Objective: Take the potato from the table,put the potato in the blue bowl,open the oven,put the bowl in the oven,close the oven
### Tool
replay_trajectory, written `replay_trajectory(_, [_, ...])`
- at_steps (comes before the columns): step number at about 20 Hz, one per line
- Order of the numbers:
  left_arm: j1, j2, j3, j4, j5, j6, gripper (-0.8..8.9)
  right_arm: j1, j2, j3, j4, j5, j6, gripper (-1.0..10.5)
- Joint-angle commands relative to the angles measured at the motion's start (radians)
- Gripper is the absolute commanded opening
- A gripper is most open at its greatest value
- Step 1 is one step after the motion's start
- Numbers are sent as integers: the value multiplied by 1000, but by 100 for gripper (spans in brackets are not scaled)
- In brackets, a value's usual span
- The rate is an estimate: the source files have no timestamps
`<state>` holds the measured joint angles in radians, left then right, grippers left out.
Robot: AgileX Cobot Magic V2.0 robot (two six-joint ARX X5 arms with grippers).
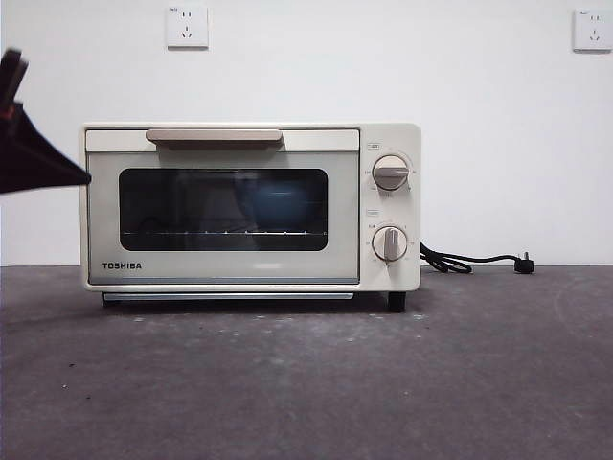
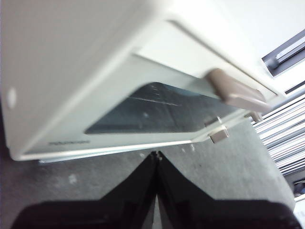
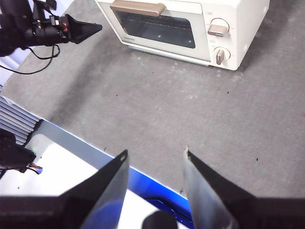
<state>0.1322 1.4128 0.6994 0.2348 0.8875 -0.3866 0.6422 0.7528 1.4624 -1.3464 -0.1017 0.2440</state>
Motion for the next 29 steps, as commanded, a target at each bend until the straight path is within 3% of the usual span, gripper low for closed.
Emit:
replay_trajectory(1, [-26,-95,3,-100,-51,81,-7,2,-2,1,2,3,-37,189])
replay_trajectory(9, [-125,-402,3,-454,-234,200,-7,2,-2,1,0,3,-80,189])
replay_trajectory(17, [-216,-641,3,-789,-391,262,-8,2,0,0,-22,2,-108,189])
replay_trajectory(23, [-246,-738,9,-960,-463,283,-8,2,0,0,-22,2,-112,184])
replay_trajectory(24, [-249,-750,9,-981,-470,286,-8,2,0,0,-22,2,-112,170])
replay_trajectory(27, [-249,-765,9,-1003,-469,295,-8,2,0,0,-22,0,-119,-20])
replay_trajectory(29, [-249,-765,9,-1000,-469,295,-8,2,0,1,-22,0,-124,-11])
